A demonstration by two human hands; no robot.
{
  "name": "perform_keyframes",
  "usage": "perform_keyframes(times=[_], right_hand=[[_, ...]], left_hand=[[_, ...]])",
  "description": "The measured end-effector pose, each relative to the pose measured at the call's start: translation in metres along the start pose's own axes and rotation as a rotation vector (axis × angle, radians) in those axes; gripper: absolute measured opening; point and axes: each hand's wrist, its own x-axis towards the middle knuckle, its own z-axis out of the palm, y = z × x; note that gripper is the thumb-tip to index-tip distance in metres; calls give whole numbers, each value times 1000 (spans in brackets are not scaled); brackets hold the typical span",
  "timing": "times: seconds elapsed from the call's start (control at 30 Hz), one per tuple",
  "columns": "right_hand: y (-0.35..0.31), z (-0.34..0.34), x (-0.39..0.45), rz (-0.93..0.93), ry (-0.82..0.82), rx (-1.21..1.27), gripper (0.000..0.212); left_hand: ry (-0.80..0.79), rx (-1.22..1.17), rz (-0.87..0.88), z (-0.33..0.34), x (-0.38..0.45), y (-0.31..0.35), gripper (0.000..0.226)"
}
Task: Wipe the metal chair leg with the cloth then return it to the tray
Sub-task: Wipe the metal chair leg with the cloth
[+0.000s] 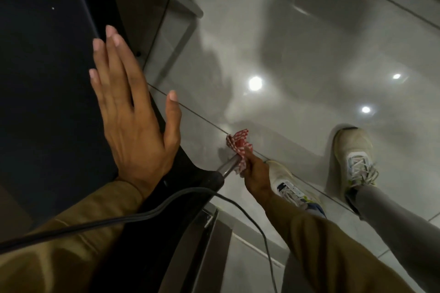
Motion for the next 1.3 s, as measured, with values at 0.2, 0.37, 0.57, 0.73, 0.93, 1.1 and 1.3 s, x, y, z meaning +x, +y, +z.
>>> perform_keyframes(times=[0.2, 0.37, 0.57, 0.73, 0.93, 1.1, 1.3], right_hand=[[-31, -6, -86, -343, -93, 7, 35], [-43, -5, -114, -423, -43, 99, 37], [-19, -4, -39, -52, -47, 282, 22], [-13, 8, 15, 306, -35, 351, 20], [-38, -18, -92, -242, -244, 120, 34], [-34, -12, -93, -190, -193, 252, 27], [-13, -3, 3, 298, -105, 556, 23]], left_hand=[[-16, 11, -9, -3, 0, -1, 78], [-18, 6, -25, -6, 2, 2, 79], [-6, 2, -27, -5, 2, 5, 78], [6, 1, -21, -1, 1, 0, 77], [-27, 26, -33, -7, 1, 2, 77], [-43, 8, -40, -9, 3, 7, 77], [-14, 15, -16, -4, 2, 0, 75]])
